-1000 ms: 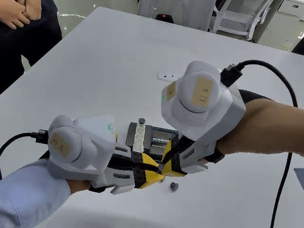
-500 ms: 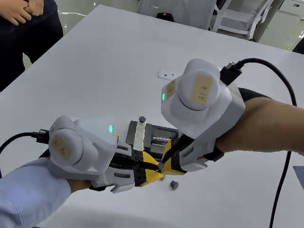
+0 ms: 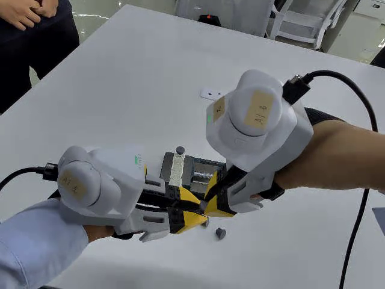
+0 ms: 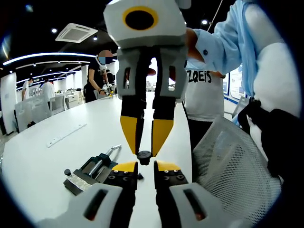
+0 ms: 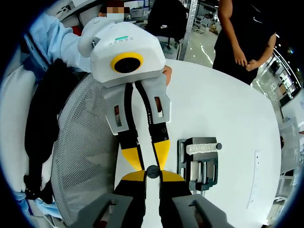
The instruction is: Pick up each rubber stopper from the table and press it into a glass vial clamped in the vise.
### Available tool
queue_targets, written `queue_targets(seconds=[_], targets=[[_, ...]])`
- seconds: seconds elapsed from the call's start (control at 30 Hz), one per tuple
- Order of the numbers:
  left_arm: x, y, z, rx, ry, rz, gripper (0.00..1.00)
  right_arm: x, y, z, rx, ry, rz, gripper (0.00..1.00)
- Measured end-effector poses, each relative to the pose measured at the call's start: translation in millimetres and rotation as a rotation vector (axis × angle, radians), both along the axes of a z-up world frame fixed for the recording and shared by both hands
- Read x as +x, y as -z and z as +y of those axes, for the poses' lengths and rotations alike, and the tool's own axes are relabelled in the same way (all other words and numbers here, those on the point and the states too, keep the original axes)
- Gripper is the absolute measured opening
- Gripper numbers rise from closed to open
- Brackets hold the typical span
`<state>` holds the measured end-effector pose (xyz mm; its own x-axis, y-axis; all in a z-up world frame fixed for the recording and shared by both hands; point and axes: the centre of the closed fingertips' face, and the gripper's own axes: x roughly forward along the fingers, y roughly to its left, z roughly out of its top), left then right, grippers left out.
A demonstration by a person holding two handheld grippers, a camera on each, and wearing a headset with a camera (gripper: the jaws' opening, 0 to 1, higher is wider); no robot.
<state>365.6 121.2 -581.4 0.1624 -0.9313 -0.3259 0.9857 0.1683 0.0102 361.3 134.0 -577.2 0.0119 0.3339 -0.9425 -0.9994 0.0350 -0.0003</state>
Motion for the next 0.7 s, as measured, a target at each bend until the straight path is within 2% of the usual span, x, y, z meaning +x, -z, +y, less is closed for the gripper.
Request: queue_targets(seconds=[0.07, 0.13, 0.17, 0.27, 0.37, 0.57, 0.7], targets=[[1.7, 3.6, 1.6, 0.015, -0.009, 0.002, 0.11, 1.7, -0.3, 0.0, 0.004, 0.002, -0.003, 0.06], [3.3, 7.9, 3.5, 0.021, -0.021, 0.019, 0.15, 3.2, -0.6, -0.2, 0.004, 0.003, -0.005, 0.06], [4.2, 10.1, 5.1, 0.021, -0.029, 0.033, 0.18, 4.2, -0.8, -0.8, 0.003, 0.002, -0.007, 0.06], [6.4, 14.2, 9.4, 0.019, -0.049, 0.047, 0.24, 7.7, -1.3, -2.4, -0.001, 0.002, -0.012, 0.06], [10.1, 16.8, 13.9, 0.002, -0.074, 0.071, 0.28, 12.4, -1.2, -4.2, -0.006, 0.003, -0.017, 0.06], [18.7, 19.4, 25.0, -0.028, -0.121, 0.095, 0.41, 22.4, -0.7, -6.0, -0.014, 0.003, -0.026, 0.06], [27.5, 24.7, 34.5, -0.016, -0.157, 0.091, 0.49, 32.2, -1.2, -6.1, -0.018, 0.001, -0.036, 0.06]])
